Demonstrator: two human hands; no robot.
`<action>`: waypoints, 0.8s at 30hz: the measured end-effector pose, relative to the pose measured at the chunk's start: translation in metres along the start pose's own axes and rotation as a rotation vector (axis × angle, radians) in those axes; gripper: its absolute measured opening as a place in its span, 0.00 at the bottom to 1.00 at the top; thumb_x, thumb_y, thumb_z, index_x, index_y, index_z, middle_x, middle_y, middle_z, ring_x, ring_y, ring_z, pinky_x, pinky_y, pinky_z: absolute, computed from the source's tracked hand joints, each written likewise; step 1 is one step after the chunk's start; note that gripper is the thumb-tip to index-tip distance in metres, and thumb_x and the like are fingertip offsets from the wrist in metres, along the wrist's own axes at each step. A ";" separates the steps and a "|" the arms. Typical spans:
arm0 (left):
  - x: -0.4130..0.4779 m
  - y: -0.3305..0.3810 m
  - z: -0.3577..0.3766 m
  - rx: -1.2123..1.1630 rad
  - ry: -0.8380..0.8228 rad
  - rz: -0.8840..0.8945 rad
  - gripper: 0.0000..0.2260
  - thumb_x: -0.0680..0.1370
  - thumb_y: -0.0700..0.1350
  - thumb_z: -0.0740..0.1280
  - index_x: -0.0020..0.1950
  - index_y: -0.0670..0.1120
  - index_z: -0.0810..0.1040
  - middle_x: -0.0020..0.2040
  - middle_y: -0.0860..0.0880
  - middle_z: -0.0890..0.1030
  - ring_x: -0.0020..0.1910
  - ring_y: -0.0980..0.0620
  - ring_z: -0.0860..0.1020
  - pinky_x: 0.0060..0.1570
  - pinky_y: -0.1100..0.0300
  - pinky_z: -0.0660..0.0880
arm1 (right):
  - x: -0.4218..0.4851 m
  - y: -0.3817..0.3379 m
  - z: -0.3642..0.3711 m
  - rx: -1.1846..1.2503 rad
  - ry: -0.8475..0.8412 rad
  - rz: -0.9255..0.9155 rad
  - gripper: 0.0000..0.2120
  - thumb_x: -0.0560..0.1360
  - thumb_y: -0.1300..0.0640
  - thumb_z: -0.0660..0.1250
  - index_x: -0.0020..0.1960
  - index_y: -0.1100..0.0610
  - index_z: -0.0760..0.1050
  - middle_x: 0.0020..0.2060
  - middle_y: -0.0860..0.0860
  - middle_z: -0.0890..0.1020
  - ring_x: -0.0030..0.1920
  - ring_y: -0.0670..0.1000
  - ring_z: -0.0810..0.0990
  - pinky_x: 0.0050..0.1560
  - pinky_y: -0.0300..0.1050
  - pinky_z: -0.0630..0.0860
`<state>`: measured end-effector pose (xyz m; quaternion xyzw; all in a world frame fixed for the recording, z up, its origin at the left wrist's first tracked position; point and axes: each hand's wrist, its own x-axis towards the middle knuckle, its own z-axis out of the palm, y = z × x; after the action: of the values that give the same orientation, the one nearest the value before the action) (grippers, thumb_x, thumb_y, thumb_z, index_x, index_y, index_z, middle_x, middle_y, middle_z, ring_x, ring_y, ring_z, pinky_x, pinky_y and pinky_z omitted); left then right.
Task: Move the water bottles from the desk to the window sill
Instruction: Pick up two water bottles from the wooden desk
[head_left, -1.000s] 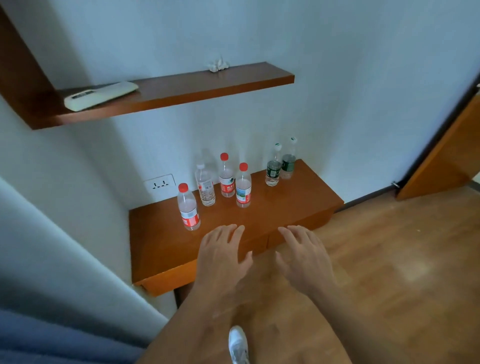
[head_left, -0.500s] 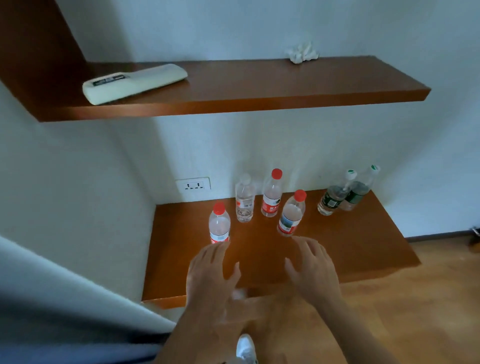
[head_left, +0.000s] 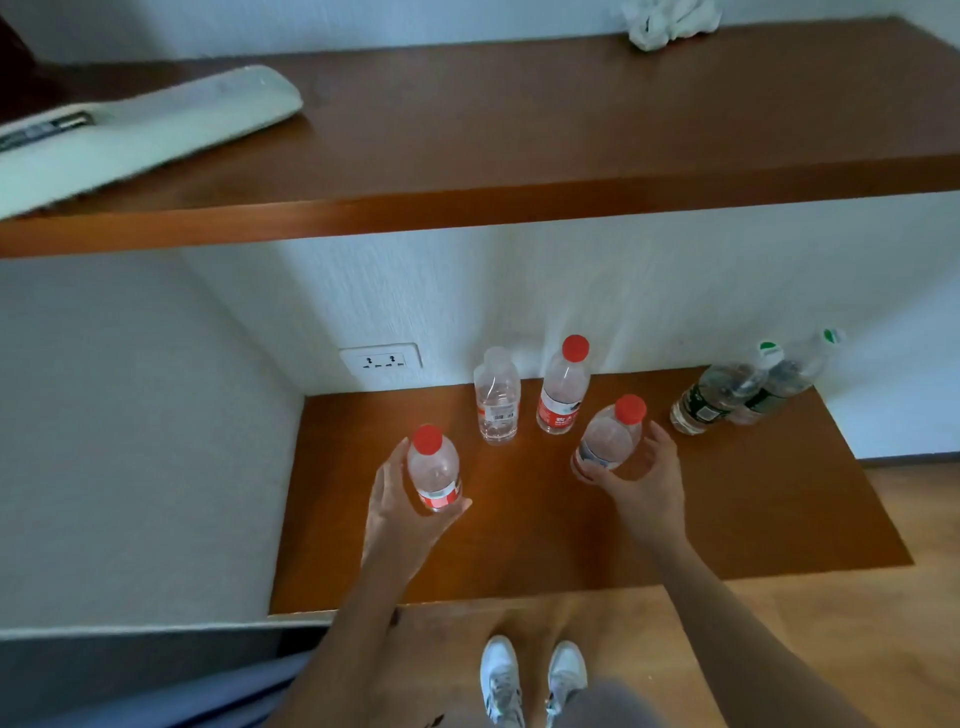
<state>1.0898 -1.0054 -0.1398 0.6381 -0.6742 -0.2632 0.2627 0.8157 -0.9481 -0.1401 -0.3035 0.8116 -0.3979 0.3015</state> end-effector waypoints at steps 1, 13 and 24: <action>0.006 0.002 0.004 0.000 0.001 0.003 0.47 0.63 0.72 0.70 0.75 0.49 0.63 0.69 0.46 0.74 0.66 0.44 0.75 0.59 0.45 0.78 | 0.008 0.000 0.001 0.025 -0.018 0.011 0.51 0.60 0.37 0.80 0.75 0.42 0.57 0.71 0.48 0.70 0.69 0.53 0.72 0.67 0.62 0.73; 0.041 0.024 0.017 -0.085 -0.076 -0.075 0.40 0.66 0.56 0.79 0.72 0.48 0.66 0.65 0.46 0.76 0.58 0.53 0.73 0.54 0.61 0.74 | 0.045 0.004 0.021 0.003 -0.086 -0.063 0.38 0.62 0.39 0.79 0.66 0.43 0.66 0.57 0.45 0.77 0.57 0.49 0.78 0.58 0.55 0.80; 0.052 0.065 0.005 -0.192 -0.055 -0.179 0.33 0.71 0.55 0.75 0.71 0.52 0.65 0.63 0.52 0.74 0.57 0.55 0.72 0.57 0.52 0.74 | 0.025 -0.042 0.004 0.002 -0.026 -0.208 0.37 0.67 0.43 0.78 0.69 0.50 0.64 0.52 0.43 0.74 0.49 0.45 0.76 0.43 0.33 0.70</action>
<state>1.0368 -1.0537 -0.0976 0.6600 -0.5932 -0.3665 0.2795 0.8139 -0.9889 -0.1139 -0.3910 0.7713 -0.4239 0.2693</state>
